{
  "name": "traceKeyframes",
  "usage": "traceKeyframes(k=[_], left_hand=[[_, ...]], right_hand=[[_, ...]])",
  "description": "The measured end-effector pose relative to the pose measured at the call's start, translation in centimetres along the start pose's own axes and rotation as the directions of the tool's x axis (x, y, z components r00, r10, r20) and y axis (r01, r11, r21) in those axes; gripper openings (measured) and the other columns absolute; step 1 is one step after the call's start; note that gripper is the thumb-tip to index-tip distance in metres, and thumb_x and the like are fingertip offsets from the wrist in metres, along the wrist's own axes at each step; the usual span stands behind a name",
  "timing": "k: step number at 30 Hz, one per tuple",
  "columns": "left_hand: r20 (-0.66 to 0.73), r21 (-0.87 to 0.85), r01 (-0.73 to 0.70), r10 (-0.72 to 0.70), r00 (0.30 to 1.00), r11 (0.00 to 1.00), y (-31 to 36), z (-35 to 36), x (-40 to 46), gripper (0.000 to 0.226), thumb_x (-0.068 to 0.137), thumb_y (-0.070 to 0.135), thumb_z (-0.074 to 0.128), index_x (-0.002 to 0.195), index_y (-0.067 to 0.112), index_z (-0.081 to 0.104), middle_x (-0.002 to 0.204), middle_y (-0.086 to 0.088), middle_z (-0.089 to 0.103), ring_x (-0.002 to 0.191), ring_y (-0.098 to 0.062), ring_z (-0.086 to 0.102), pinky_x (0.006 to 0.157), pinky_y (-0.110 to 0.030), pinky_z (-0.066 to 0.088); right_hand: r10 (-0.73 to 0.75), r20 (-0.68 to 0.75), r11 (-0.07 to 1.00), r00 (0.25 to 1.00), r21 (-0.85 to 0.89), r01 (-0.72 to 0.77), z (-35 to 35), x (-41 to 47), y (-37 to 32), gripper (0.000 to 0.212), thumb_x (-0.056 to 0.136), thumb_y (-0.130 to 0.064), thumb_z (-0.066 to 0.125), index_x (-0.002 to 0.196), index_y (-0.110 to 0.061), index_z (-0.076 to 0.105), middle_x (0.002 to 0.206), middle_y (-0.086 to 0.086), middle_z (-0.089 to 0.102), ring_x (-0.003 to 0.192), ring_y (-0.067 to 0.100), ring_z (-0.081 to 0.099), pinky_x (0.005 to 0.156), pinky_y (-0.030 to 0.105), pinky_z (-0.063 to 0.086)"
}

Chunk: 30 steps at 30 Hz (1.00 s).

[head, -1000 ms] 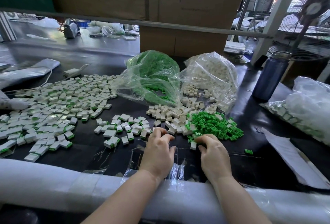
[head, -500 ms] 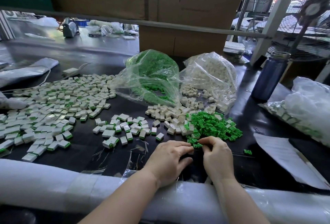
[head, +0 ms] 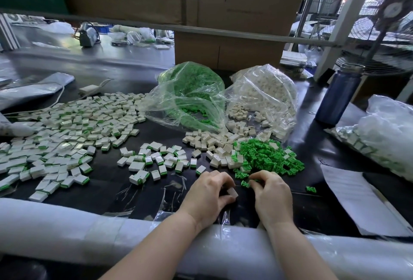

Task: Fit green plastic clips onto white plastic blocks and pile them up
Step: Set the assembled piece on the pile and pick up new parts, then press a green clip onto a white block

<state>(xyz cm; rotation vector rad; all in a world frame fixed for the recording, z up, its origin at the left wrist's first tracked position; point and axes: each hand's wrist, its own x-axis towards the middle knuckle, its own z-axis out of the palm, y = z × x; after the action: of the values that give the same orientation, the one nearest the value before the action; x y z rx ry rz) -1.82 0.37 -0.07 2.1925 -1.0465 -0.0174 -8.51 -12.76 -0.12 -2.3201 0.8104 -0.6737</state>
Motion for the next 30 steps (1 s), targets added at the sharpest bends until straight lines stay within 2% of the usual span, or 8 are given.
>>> traceKeyframes(k=[3,5,8,12,16,21,25,30], left_hand=[[0.001,-0.109,0.041,-0.041,0.999,0.993,0.2,-0.2,-0.2,0.02,0.082,0.018,0.069,0.098,0.021,0.059,0.091,0.007,0.065,0.09,-0.009,0.056,0.085,-0.02,0.043],[-0.006,-0.196,0.076,-0.079,0.997,0.978,0.2,-0.3,-0.3,0.017,0.081,0.019,0.07,0.094,0.021,0.06,0.084,0.007,0.064,0.081,-0.009,0.059,0.08,-0.02,0.047],[-0.035,-0.335,0.124,-0.144,0.989,0.934,0.0,-0.6,-0.2,0.016,0.079,0.017,0.073,0.088,0.025,0.063,0.078,0.012,0.064,0.076,-0.005,0.062,0.076,-0.013,0.049],[-0.035,-0.435,0.15,-0.184,0.982,0.888,-0.2,-0.6,-0.2,0.018,0.077,0.018,0.074,0.078,0.031,0.062,0.079,0.006,0.067,0.076,-0.008,0.063,0.075,-0.016,0.051],[-0.029,-0.466,0.166,-0.203,0.979,0.869,-0.3,-0.6,-0.2,0.019,0.079,0.018,0.073,0.075,0.032,0.06,0.074,0.006,0.064,0.066,-0.002,0.057,0.069,-0.015,0.049],[-0.004,-0.517,0.17,-0.201,0.98,0.839,-0.2,-0.8,-0.3,0.012,0.082,0.017,0.069,0.084,0.027,0.065,0.082,0.001,0.065,0.073,-0.007,0.059,0.076,-0.022,0.052],[-0.03,-0.51,0.145,-0.186,0.982,0.848,-0.2,-0.8,-0.3,0.02,0.084,0.01,0.065,0.096,0.026,0.068,0.088,-0.001,0.062,0.075,-0.006,0.055,0.076,-0.016,0.05],[-0.013,-0.509,0.181,-0.218,0.976,0.841,-0.3,-0.8,-0.1,0.014,0.083,0.01,0.068,0.096,0.014,0.065,0.092,-0.006,0.067,0.087,-0.019,0.064,0.084,-0.029,0.053]], right_hand=[[0.005,-0.017,0.984,1.0,0.176,-0.002,-0.3,-0.1,0.0,0.008,0.081,-0.012,0.07,0.088,-0.016,0.071,0.079,-0.003,0.066,0.076,0.015,0.059,0.072,0.024,0.041],[0.008,0.032,0.942,0.999,0.334,-0.018,-0.5,-0.3,-0.2,0.013,0.077,-0.007,0.074,0.082,-0.018,0.069,0.073,-0.006,0.067,0.072,0.013,0.062,0.072,0.024,0.049],[-0.001,0.115,0.869,0.993,0.491,-0.056,-0.8,-0.3,-0.4,0.023,0.074,0.002,0.074,0.075,-0.02,0.067,0.072,-0.001,0.069,0.07,0.013,0.065,0.069,0.019,0.053],[0.019,0.195,0.758,0.981,0.637,-0.141,-1.1,-0.4,-0.5,0.017,0.074,0.009,0.07,0.077,-0.008,0.068,0.072,0.01,0.07,0.067,0.015,0.067,0.064,0.019,0.055],[-0.02,0.205,0.758,0.979,0.641,-0.119,-1.3,-0.5,-0.4,0.016,0.075,0.007,0.07,0.075,-0.009,0.068,0.069,0.004,0.069,0.064,0.007,0.063,0.063,0.017,0.052],[-0.028,0.207,0.724,0.978,0.679,-0.123,-1.3,-0.5,-0.4,0.016,0.077,0.007,0.068,0.081,-0.009,0.069,0.074,0.007,0.069,0.067,0.008,0.064,0.064,0.016,0.053],[-0.033,0.209,0.71,0.977,0.693,-0.124,-1.3,-0.6,-0.5,0.018,0.078,0.009,0.067,0.081,-0.008,0.068,0.072,0.007,0.068,0.066,0.011,0.064,0.063,0.017,0.054],[-0.095,0.249,0.727,0.964,0.679,-0.104,-1.4,-0.8,-0.7,0.025,0.084,0.008,0.06,0.088,-0.013,0.071,0.072,0.0,0.068,0.06,0.005,0.061,0.062,0.016,0.052]])
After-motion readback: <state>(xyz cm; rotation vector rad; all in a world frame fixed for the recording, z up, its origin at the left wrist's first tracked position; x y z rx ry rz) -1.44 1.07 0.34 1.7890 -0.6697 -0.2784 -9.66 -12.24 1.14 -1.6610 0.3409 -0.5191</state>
